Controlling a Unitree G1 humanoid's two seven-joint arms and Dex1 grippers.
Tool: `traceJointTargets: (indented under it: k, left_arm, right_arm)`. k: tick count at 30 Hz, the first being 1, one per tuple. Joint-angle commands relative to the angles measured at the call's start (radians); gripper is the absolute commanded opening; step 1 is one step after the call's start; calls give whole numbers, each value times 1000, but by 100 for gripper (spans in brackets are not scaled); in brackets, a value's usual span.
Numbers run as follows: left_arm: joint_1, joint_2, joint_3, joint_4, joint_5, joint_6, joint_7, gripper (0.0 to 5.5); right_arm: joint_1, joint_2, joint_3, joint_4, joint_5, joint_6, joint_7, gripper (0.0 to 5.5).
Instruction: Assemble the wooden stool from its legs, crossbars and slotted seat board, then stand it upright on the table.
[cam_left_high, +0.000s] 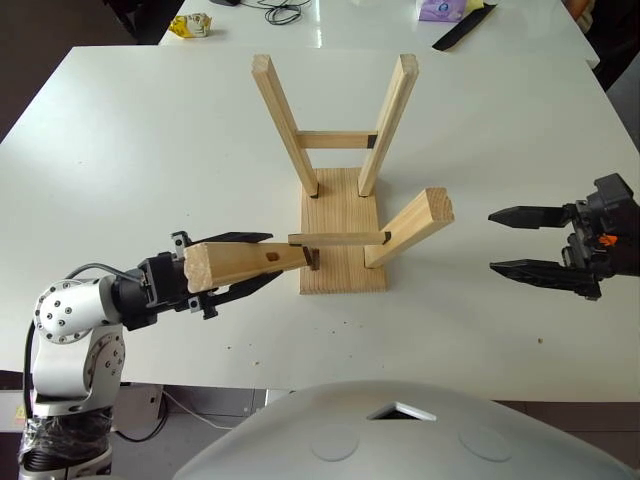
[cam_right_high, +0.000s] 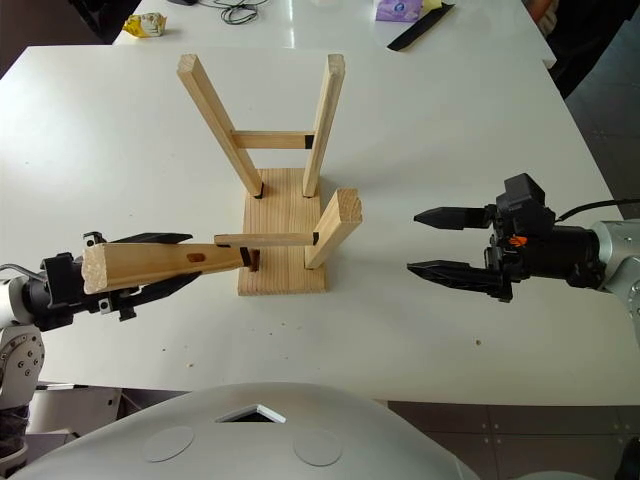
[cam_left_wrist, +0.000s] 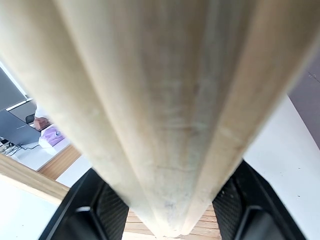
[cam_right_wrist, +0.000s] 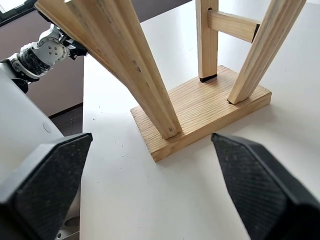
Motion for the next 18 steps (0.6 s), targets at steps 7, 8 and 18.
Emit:
traceJointTargets:
  k: [7, 8, 18]
  left_arm:
    - [32, 11, -51, 35, 18, -16, 0, 208]
    - [33, 16, -51, 51, 23, -25, -9, 208]
    - [-3, 134, -79, 144, -20, 61, -63, 208]
  right_arm:
    - [-13, -14, 28, -5, -16, -21, 8, 441]
    - [-14, -14, 30, -5, -16, -22, 8, 441]
    - [-1, -5, 40, -41, -12, -31, 4, 441]
